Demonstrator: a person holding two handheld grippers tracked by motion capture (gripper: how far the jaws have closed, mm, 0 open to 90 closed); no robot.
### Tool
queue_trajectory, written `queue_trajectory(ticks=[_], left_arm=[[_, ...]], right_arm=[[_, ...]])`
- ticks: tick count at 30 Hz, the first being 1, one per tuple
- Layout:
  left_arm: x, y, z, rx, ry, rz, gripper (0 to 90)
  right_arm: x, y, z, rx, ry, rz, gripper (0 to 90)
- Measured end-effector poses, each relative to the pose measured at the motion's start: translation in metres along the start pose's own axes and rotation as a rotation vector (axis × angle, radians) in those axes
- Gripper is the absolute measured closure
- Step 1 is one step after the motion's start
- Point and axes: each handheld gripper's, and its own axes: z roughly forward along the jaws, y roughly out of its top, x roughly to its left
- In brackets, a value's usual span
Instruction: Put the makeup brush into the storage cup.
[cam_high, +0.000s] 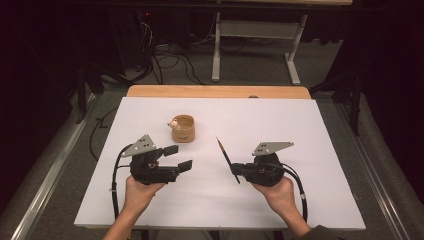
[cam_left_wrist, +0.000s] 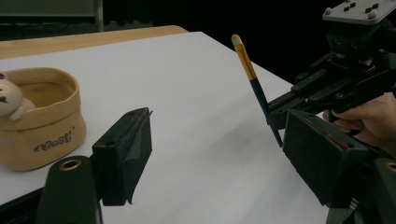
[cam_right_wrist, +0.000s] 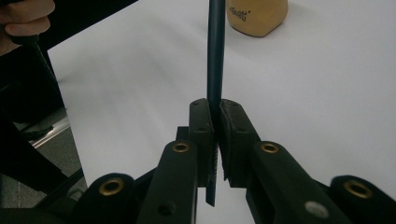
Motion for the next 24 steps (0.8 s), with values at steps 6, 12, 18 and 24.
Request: queue_trajectory(ticks=[6, 12, 18, 24], left_arm=[[-0.004, 0.005, 0.009, 0.018, -0.024, 0.004, 24.6], [-0.006, 0.006, 0.017, 0.028, -0.038, 0.008, 24.6], [-0.007, 0.005, 0.018, 0.033, -0.047, 0.008, 25.4], [-0.006, 0.002, 0.023, 0.051, -0.059, -0.003, 26.8]], right_arm=[[0.002, 0.000, 0.002, -0.003, 0.002, -0.007, 86.3], [0.003, 0.000, 0.003, -0.008, 0.004, -0.007, 86.3], [0.006, 0.000, 0.006, -0.007, 0.006, -0.012, 86.3], [0.010, 0.000, 0.010, -0.006, 0.011, -0.019, 86.3]])
